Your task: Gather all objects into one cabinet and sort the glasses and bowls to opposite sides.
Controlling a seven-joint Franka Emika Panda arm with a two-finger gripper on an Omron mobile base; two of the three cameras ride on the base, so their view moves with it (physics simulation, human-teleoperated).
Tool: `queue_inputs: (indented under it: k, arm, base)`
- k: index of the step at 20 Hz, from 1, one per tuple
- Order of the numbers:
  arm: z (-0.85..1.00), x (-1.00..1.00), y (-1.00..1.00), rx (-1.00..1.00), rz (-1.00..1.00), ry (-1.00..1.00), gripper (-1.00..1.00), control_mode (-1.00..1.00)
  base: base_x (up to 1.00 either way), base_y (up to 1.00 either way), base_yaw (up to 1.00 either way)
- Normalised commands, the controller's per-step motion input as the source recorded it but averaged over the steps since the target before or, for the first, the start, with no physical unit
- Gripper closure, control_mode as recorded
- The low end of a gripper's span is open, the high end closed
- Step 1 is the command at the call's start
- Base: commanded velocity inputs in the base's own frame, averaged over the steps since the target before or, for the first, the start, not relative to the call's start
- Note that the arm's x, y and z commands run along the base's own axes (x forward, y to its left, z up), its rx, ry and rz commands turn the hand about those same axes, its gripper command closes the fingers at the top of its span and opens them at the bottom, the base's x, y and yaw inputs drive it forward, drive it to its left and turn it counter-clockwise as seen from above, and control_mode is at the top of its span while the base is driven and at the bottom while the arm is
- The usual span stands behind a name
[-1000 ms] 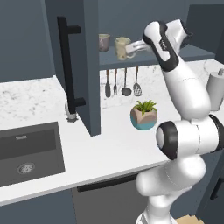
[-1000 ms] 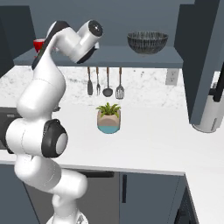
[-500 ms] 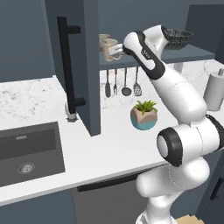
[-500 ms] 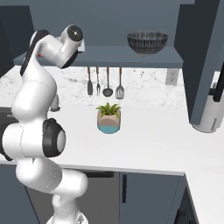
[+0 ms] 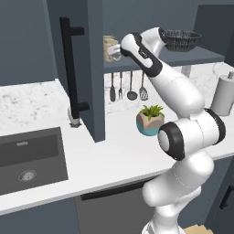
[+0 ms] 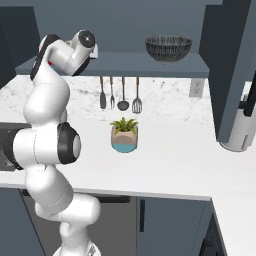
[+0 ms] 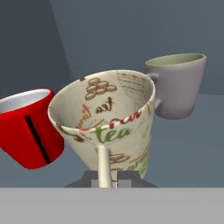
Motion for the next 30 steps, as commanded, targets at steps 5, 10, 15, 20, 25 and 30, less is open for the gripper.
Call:
queue_inputs:
  k: [5,10,15,20,25,30]
  arm:
    - [-0.01,0.30,0.02,0.00,0.00,0.06,1.00,-1.00]
    - [-0.11,0.05,0.01,0.00,0.00,0.08,1.00,-1.00]
    - [-0.19,0.09,0.00,0.00,0.00,0.03,1.00,-1.00]
    - [-0.19,0.07,0.00,0.00,0.00,0.00,-1.00,-1.00]
    - [-0.16,0.03,0.01,0.00,0.00,0.00,-1.00,-1.00]
    - [0.00,0.00,0.00,0.00,0.00,0.00,-1.00,-1.00]
  base:
    - [0.00,0.00,0.00]
    - [0.00,0.00,0.00]
    - [0.00,0.00,0.00]
    - [0.00,0.00,0.00]
    - [0.00,0.00,0.00]
    - [0.00,0.00,0.00]
